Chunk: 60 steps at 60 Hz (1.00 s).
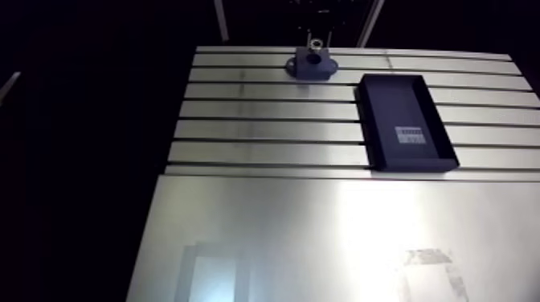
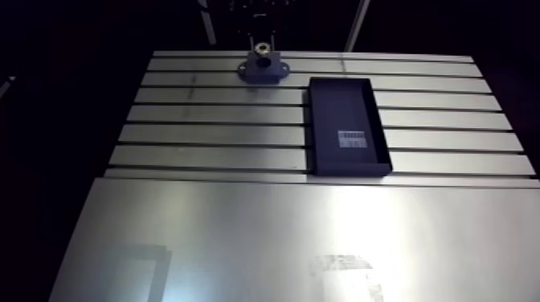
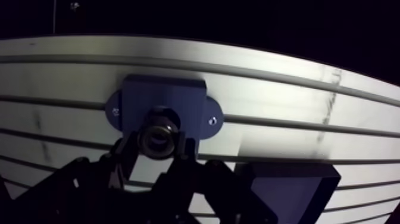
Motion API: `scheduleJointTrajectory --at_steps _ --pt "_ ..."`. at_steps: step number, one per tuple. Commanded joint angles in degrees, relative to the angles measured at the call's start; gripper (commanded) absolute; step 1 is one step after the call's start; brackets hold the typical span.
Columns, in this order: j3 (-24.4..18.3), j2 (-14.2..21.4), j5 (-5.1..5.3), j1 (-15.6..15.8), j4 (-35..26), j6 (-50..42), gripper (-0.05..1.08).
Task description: Pick up the bearing and press it into the housing until flush.
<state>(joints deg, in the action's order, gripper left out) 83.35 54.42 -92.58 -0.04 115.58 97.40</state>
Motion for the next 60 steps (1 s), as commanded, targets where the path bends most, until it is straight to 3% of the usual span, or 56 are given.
scheduleJointTrajectory --at_steps 1,60 --pt "-0.2 -0.4 -0.10 0.1 0.5 0.0 0.76" --pt "-0.1 -2.0 -0.26 0.4 0.7 0.0 0.76"
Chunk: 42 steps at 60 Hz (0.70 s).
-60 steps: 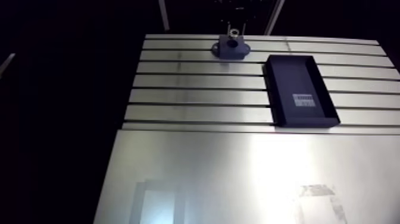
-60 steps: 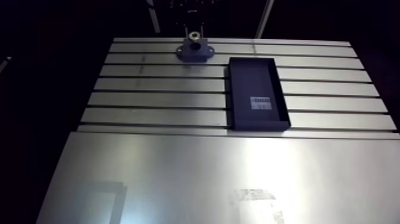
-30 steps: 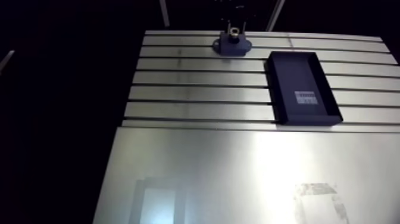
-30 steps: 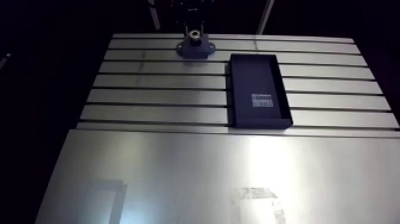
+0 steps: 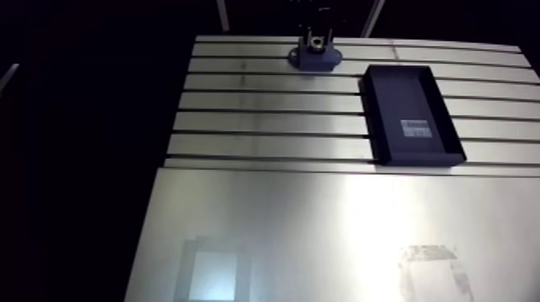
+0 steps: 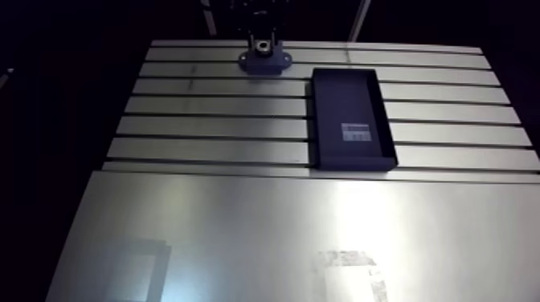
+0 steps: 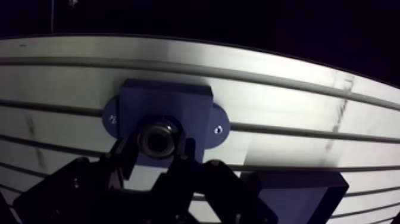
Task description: Pick up the bearing and press it into the housing until flush.
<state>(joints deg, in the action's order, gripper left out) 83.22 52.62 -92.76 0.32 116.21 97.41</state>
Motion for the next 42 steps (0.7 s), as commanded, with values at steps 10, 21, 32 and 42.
scheduleJointTrajectory --at_steps 10,21,32,42 --pt "0.0 -0.1 -0.10 0.0 0.0 0.0 0.76" --pt "0.1 -0.1 -0.18 0.0 0.0 0.0 0.76" --pt "0.2 0.0 -0.27 0.0 0.0 0.0 0.76" --pt "0.2 0.0 -0.26 0.0 0.0 0.0 0.76"
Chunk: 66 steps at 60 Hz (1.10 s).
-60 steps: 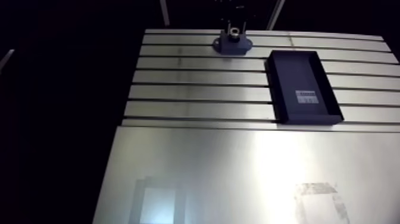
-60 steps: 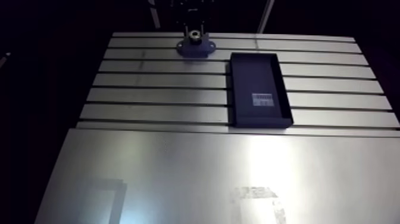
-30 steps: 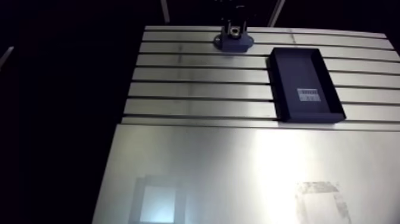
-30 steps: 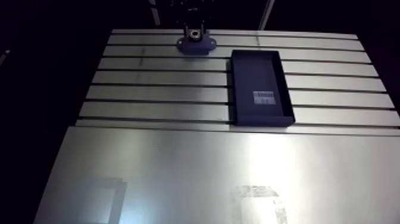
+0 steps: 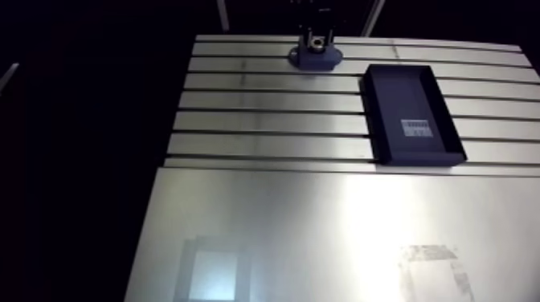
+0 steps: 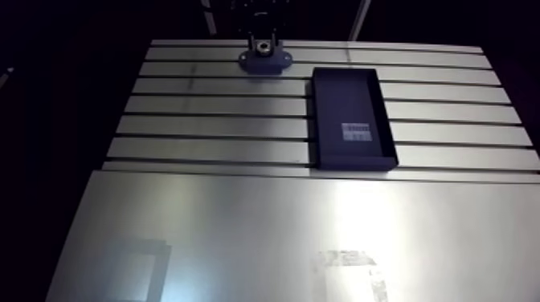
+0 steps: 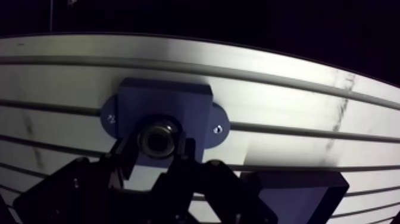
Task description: Pick up the bearing and press it into the housing until flush.
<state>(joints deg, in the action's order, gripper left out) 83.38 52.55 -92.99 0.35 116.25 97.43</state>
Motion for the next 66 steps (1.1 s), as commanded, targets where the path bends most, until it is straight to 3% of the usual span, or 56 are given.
scheduleJointTrajectory --at_steps 1,66 --pt "0.1 0.0 -0.03 0.0 0.0 0.0 0.76" --pt "-0.2 -0.2 -0.05 0.0 0.1 0.5 0.76"
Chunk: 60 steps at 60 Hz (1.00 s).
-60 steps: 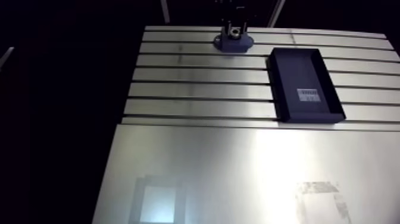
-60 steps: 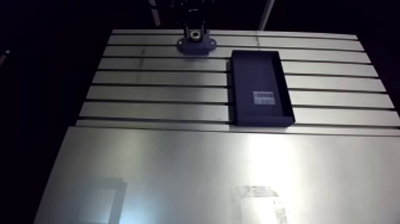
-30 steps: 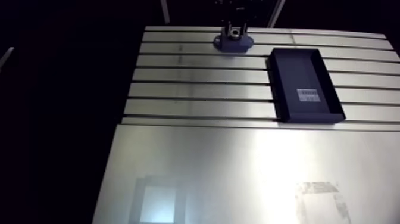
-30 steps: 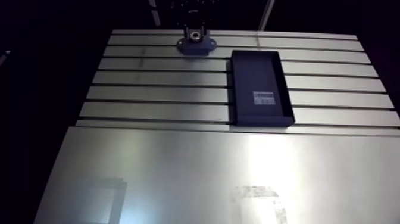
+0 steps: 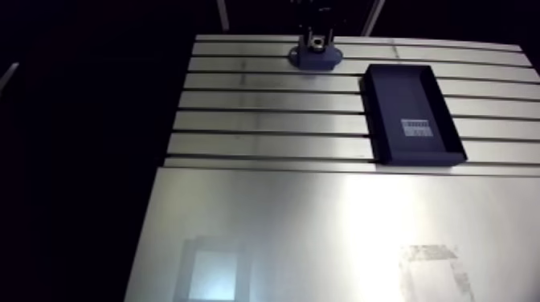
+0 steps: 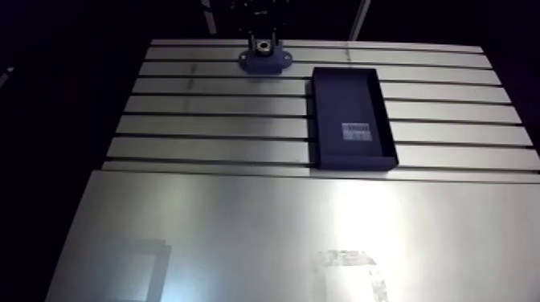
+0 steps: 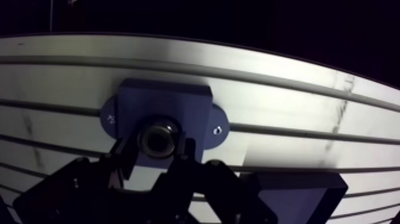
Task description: Pick up the bearing and press it into the housing until flush.
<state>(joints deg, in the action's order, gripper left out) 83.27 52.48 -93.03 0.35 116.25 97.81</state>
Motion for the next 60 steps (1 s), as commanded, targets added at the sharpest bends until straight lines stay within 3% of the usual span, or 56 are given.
scheduleJointTrajectory --at_steps 1,60 --pt "-0.1 -0.1 0.00 0.0 0.1 0.1 0.76" --pt "0.1 -0.5 0.09 -0.2 0.2 0.2 0.76"
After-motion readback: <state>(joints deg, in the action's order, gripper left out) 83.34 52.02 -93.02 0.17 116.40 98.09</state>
